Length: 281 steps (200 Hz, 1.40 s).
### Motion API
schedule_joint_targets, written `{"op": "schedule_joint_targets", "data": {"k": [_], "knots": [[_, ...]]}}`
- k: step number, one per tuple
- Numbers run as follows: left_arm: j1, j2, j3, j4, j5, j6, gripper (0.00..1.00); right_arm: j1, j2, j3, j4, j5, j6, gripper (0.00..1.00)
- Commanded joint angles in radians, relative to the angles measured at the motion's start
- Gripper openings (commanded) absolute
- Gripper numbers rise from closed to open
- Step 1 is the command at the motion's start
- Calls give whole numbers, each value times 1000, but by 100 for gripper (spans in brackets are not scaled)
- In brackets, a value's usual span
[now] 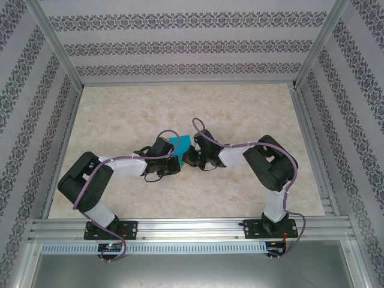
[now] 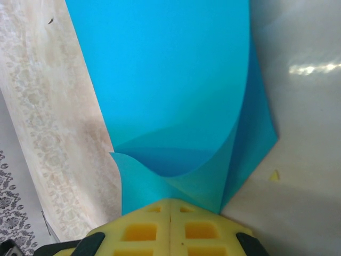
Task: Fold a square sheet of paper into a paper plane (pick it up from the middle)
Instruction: Third fold the triangle at the center of the table.
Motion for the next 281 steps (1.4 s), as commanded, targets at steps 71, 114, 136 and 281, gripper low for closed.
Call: {"op": "schedule_joint_targets", "data": {"k": [71, 114, 136, 281], "knots": [[-11, -14, -36, 13, -86, -16, 3, 7, -52, 8, -45, -14, -133, 6], [-11, -49, -42, 37, -66, -18, 3, 14, -8, 28, -69, -16, -142, 6], [-11, -60, -41, 19, -80, -15, 4, 13, 3, 36, -68, -15, -139, 6], [-11, 23, -20, -83, -117, -28, 1, 31, 56, 128, -145, -29, -203, 5]]}}
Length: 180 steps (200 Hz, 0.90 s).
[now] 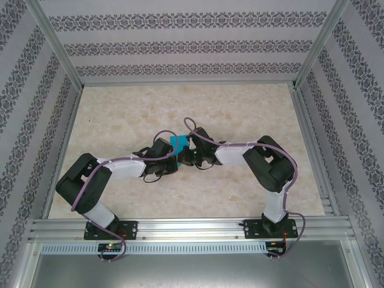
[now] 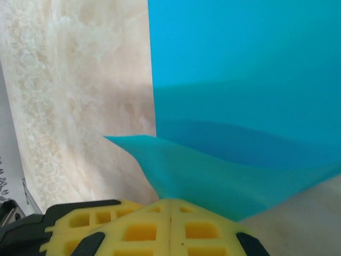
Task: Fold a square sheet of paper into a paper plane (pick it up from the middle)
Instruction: Third fold the triangle at the center of the table.
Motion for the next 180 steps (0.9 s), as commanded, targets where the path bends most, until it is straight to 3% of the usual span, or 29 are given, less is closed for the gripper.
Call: {"op": "schedule_joint_targets", "data": {"k": [1, 54, 130, 180], "knots": [[-10, 42, -2, -82, -33, -20, 1, 2, 51, 41, -42, -1, -38, 5], [-10, 51, -9, -128, -36, -46, 0, -44, 88, 72, -112, 23, -81, 4], [-9, 59, -30, -181, -23, -46, 0, -208, 129, 134, -168, 29, -192, 4], [-10, 49, 1, -177, -1, -19, 0, -225, 40, 169, -171, 30, -187, 4]]}}
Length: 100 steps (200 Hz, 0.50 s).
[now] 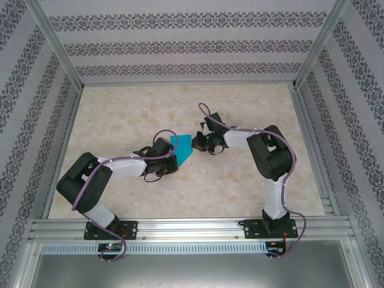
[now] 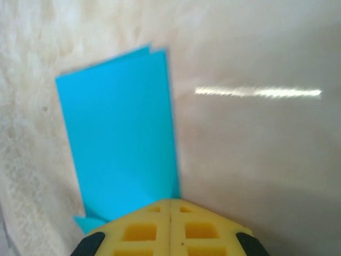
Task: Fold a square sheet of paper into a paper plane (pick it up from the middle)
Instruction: Third fold the triangle at the center of the table.
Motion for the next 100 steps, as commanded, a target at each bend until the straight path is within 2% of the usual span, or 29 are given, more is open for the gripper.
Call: {"op": "schedule_joint_targets", "data": {"k": [1, 28, 48, 73, 100], "knots": [[-9, 39, -12, -156, -1, 21, 0, 1, -62, 19, -9, 52, -22, 4], [-9, 0, 25, -139, 38, 57, 2, 30, -133, -27, 19, 54, -2, 6], [-9, -47, 63, -132, 49, 89, 6, 60, -170, -82, 39, 63, 15, 11], [-8, -87, 105, -144, -5, 122, 8, 78, -208, -153, 79, 77, 57, 23], [-7, -74, 132, -150, -74, 139, 9, 77, -213, -188, 117, 77, 86, 29]]}}
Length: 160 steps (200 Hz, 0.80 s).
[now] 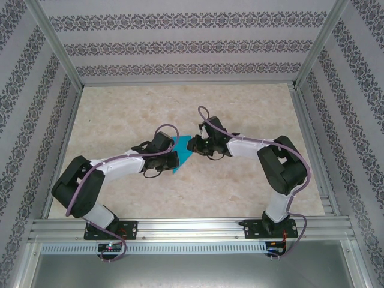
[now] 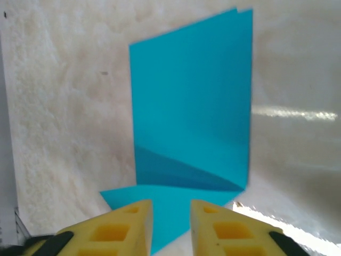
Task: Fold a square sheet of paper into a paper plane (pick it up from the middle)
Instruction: Third fold the triangle at the center of the table, then fourth fold the wing at the center of the table.
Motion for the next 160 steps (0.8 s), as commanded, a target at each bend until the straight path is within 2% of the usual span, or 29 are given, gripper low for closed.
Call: {"op": "schedule_joint_targets", "data": {"k": [1, 93, 125, 160], "knots": [[-7, -8, 40, -32, -68, 48, 9, -3, -15, -33, 54, 26, 39, 29], [5, 133, 90, -57, -149, 58, 7, -12, 75, -1, 62, -15, 65, 35], [11, 153, 88, -63, -153, 56, 7, -12, 99, 15, 70, -42, 71, 35], [14, 159, 84, -63, -154, 56, 6, -12, 115, 33, 80, -68, 73, 31]]}}
